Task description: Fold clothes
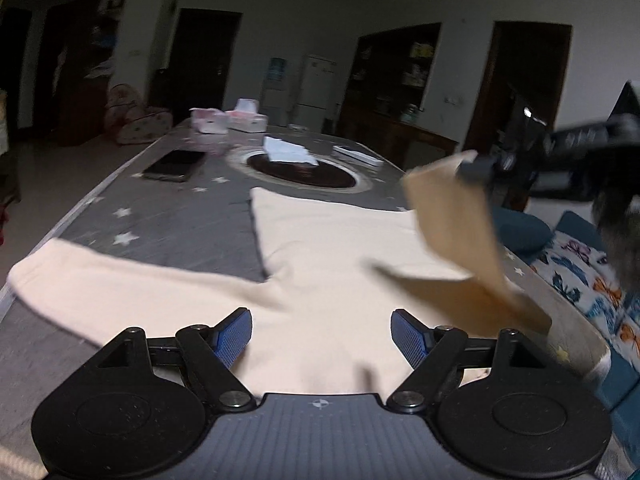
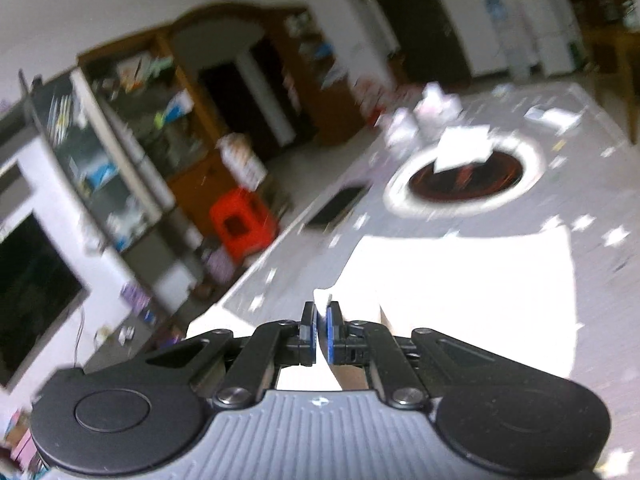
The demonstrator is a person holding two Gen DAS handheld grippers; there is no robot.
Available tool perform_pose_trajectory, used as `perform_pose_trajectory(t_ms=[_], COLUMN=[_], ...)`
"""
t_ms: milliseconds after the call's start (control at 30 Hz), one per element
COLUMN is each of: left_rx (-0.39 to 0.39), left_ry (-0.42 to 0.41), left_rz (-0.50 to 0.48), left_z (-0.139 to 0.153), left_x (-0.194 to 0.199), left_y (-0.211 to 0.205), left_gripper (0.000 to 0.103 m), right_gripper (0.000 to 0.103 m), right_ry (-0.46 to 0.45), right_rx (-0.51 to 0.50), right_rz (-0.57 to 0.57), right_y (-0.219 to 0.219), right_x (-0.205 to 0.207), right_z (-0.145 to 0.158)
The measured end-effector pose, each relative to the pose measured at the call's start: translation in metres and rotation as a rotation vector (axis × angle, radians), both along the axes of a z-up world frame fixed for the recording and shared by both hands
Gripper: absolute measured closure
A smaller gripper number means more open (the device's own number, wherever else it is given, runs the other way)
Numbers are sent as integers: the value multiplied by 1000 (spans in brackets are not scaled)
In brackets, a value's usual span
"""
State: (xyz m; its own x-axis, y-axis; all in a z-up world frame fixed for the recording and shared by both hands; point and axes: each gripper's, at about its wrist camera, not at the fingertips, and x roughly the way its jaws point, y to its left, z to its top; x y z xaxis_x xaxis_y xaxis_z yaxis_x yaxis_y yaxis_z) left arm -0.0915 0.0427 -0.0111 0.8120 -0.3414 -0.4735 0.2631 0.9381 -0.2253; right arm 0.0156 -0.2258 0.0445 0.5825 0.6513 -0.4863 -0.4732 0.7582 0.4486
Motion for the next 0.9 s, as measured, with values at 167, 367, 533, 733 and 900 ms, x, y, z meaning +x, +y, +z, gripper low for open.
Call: perform_pose_trajectory(t_ms=[167,367,533,733,900], left_rx=[-6,-6,2,15,49], left_ry=[3,-2,-15,-14,21], left_rz=[16,17,-16,-94,-86], left_z=[-1,-2,4,4,-2], left_x=[-1,3,8,18,30], left_y=[5,5,-5,-33,-47], left_gripper=[24,24,25,30,43], right_gripper=[97,80,80,80,80], right_ry=[81,75,19,78,104], right_rx=[-31,-27,-116,-204,-226], right_rz=[104,146,99,-22,-81], right_y=[40,31,-7,-62,-85], right_x=[-3,-10,-23,-39,-51], right_z=[-31,-22,-5,-25,-57])
